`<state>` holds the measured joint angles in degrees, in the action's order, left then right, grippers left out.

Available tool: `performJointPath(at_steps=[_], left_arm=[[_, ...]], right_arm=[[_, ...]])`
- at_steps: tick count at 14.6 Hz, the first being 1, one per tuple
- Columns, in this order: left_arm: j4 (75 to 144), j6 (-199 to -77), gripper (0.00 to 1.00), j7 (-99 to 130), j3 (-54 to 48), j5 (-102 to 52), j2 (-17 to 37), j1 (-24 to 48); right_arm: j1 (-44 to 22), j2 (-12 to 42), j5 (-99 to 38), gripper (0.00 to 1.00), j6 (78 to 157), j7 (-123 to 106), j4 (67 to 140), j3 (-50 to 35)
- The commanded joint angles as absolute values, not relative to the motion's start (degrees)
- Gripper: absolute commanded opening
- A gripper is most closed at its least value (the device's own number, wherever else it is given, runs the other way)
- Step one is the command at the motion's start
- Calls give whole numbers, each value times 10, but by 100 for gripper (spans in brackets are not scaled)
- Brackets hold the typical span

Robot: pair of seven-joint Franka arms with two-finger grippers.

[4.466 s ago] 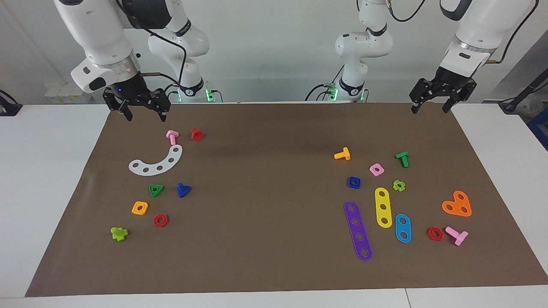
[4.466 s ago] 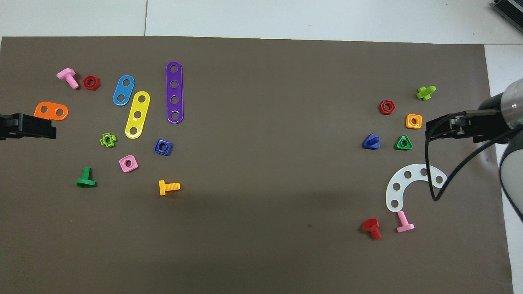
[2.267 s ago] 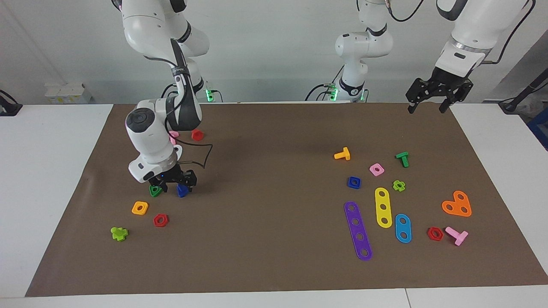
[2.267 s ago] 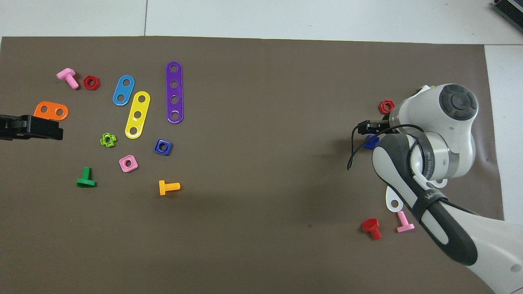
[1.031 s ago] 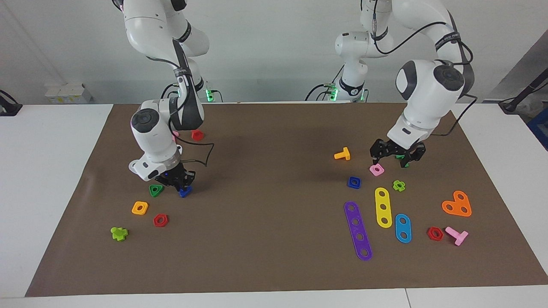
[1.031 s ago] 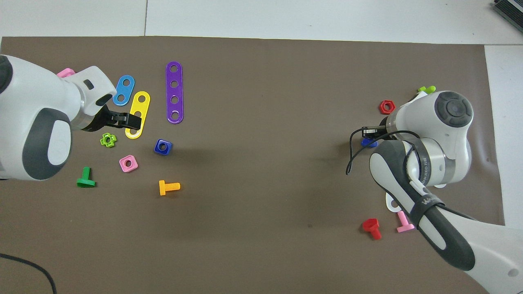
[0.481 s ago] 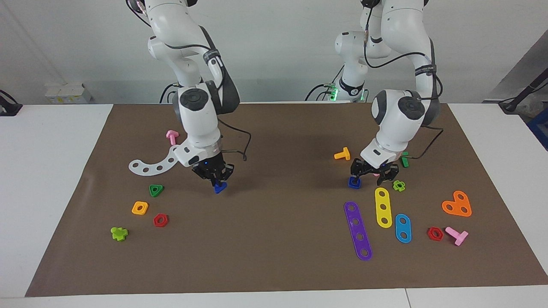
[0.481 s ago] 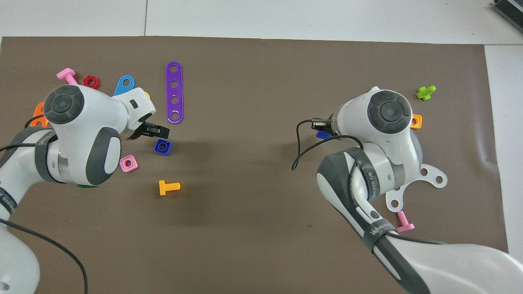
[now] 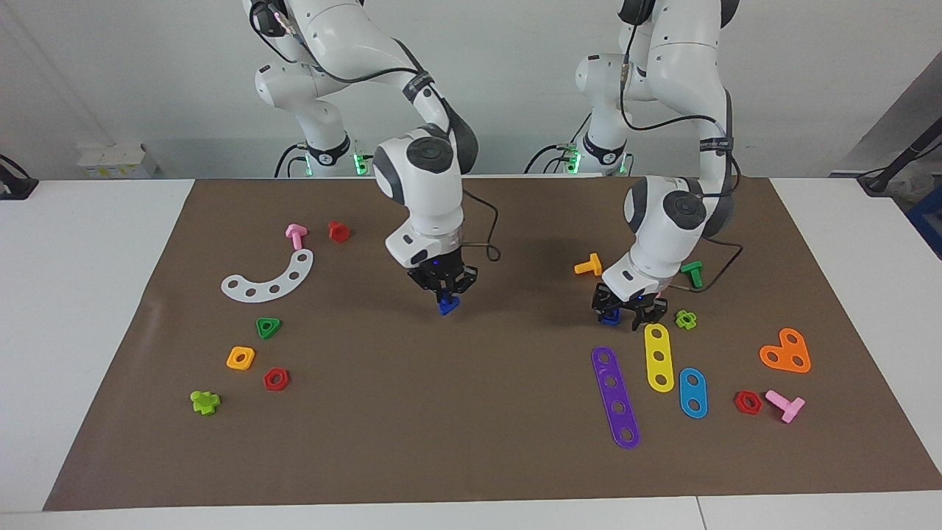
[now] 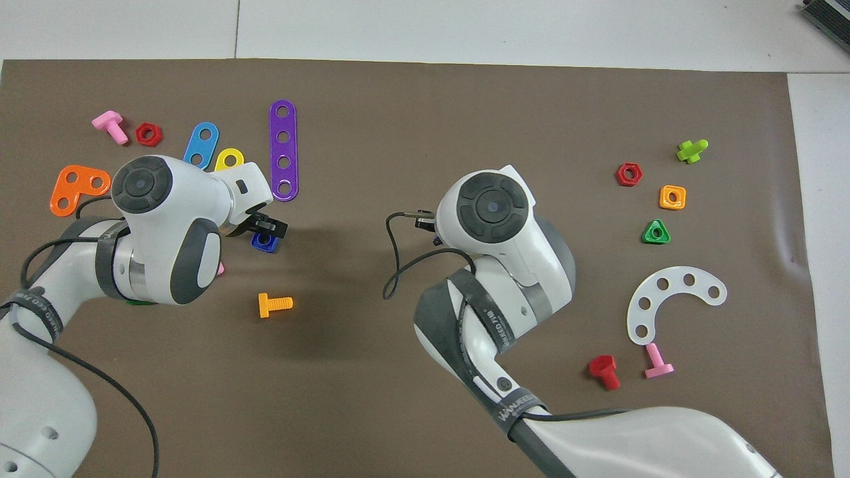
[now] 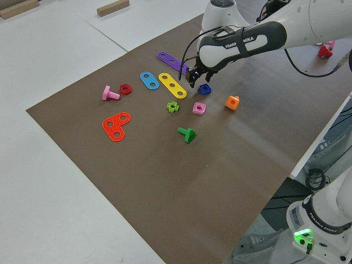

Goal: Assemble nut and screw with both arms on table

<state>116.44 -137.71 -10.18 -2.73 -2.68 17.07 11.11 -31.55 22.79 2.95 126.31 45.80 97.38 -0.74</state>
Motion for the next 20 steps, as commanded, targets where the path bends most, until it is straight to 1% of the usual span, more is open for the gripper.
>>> performJointPath(at_steps=[1,6,7,8,9,10,11,12,13,14,15,16,17,18,20], left_arm=[[1185,-1389,78,-122,-18,-38,161,127],[1200,-1379,78,-140,-18,-38,155,129],[1201,-1371,78,-143,-18,-38,153,129],[1201,-1362,78,-155,-18,-38,153,129],[1201,-1356,77,-164,-18,-38,152,128],[1201,-1351,77,-167,-18,-38,150,128],[1201,-1350,77,-167,-18,-38,149,128],[1202,-1349,74,-167,-18,-38,149,128],[1202,-1348,67,-170,-18,-38,149,128],[1201,-1346,56,-170,-18,-38,149,128],[1201,-1345,45,-170,-18,-38,149,128],[1201,-1346,31,-170,-18,-38,149,128],[1201,-1346,12,-169,-18,-38,149,127],[1201,-1345,0,-169,-18,-38,149,126],[1193,-1342,0,-163,-18,-38,151,125]], right_arm=[[-344,287,42,0,1253,498,919,-5],[-366,292,54,0,1259,518,931,-6],[-367,292,54,23,1259,518,934,-6],[-367,291,55,59,1259,519,941,-6],[-367,291,55,77,1268,525,949,-6],[-367,291,55,91,1273,533,951,-6],[-367,290,55,98,1271,533,949,-6],[-365,287,55,98,1271,533,948,-6],[-360,281,55,99,1270,529,947,-6],[-356,272,54,99,1267,527,947,-5],[-351,262,54,99,1264,526,948,-4],[-341,246,53,99,1260,525,952,-5],[-328,223,53,100,1243,524,954,-5],[-314,199,53,100,1221,518,955,-5],[-267,144,44,100,1188,476,973,-5]])
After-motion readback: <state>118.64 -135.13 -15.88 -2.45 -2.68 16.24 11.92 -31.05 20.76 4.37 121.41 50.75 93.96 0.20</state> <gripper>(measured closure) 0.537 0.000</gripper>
